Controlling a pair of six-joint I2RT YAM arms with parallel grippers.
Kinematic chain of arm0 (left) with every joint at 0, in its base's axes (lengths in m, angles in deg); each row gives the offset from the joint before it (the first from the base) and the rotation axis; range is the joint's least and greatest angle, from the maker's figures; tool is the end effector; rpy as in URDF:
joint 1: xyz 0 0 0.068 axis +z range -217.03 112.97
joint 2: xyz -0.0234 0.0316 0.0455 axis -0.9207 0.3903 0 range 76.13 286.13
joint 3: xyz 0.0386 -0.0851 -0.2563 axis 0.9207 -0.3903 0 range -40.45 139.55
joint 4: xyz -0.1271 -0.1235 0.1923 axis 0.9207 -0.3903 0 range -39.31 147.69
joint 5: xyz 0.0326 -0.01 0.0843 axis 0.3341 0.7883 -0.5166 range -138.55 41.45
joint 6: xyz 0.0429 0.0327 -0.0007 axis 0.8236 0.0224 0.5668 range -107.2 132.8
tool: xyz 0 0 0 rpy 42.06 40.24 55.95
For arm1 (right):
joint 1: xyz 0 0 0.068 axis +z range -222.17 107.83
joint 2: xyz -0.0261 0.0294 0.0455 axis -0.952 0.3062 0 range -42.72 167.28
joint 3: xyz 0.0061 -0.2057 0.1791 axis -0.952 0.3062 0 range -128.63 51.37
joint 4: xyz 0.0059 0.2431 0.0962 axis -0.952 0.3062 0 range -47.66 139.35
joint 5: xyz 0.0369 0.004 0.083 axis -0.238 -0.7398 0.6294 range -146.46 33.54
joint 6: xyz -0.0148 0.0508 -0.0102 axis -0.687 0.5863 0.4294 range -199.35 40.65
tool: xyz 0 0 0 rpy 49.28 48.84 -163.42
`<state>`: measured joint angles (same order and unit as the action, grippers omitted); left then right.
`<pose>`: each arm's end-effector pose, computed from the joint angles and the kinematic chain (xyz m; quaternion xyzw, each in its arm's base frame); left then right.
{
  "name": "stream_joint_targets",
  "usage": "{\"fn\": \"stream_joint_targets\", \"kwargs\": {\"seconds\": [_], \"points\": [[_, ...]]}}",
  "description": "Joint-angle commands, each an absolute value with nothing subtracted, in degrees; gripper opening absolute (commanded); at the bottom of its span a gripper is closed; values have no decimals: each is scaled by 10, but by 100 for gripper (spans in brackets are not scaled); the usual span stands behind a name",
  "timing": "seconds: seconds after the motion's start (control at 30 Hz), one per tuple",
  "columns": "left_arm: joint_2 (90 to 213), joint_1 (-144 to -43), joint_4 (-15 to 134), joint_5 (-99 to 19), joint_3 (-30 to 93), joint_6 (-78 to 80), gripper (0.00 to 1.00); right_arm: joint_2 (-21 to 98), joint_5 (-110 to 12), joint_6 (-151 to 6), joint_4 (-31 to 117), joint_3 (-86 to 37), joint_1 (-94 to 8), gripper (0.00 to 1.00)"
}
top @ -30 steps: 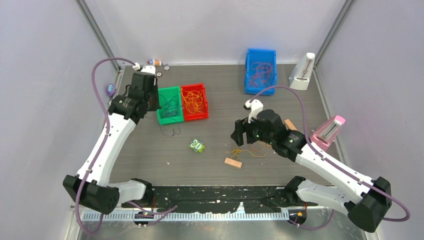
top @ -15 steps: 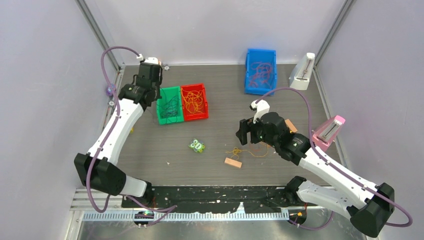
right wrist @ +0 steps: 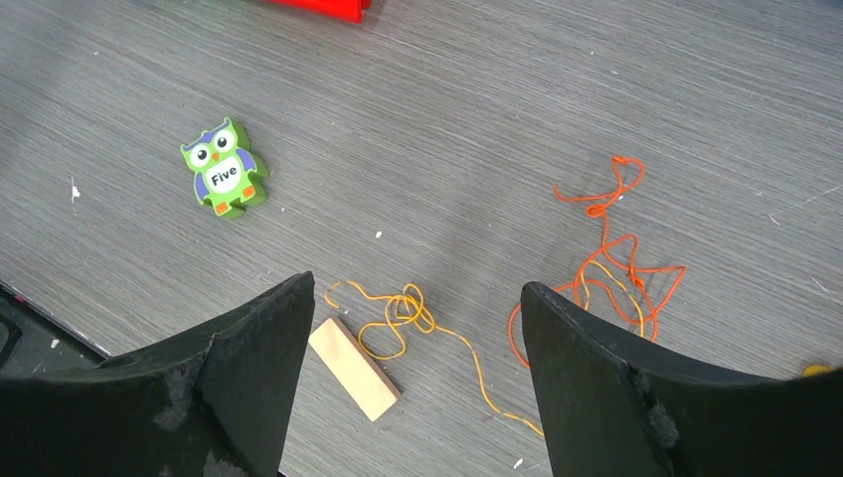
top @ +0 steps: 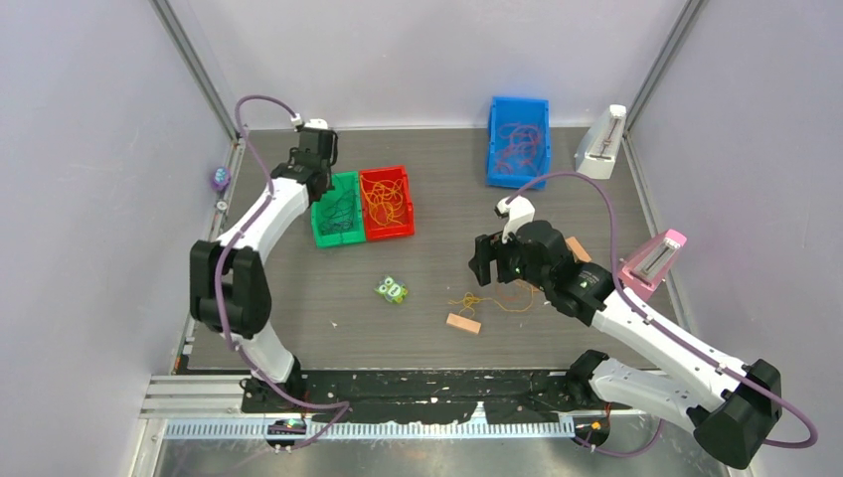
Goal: Untangle the cables
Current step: Place the cable in the bin.
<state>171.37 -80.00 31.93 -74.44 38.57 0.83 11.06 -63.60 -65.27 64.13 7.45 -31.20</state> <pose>0.3690 -0.0690 0.2947 -0.0833 0.8910 0.1141 0.4314 0.1606 0.1335 0.2863 -0.1731 0.8546 0.1766 0.4566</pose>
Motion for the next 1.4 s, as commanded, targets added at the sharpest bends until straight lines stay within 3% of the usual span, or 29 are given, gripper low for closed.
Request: {"fn": "stream_joint_targets", "kwargs": {"seconds": [0.0,0.2,0.47,0.63,0.83,1.03,1.13,1.37], "points": [[1767,-798,345,-708,411,-13,0,111,-652,-654,612,61,-319,81],[1824,-797,299,-667,463,-10,0,110,-646,-656,612,62,-327,81],[1751,-797,150,-881,501,-26,0,96,-642,-659,612,72,-338,81],[1640,-797,161,-916,413,-27,0,96,-631,-656,603,79,-345,81],[1567,-799,153,-833,429,-25,0,102,-617,-651,600,78,-350,81],[1543,-799,239,-679,438,16,0,104,-602,-643,590,78,-353,81],[1552,-799,302,-605,432,47,0,104,-593,-641,590,76,-354,81],[1636,-792,355,-592,484,80,0,92,-593,-646,601,74,-360,81]]}}
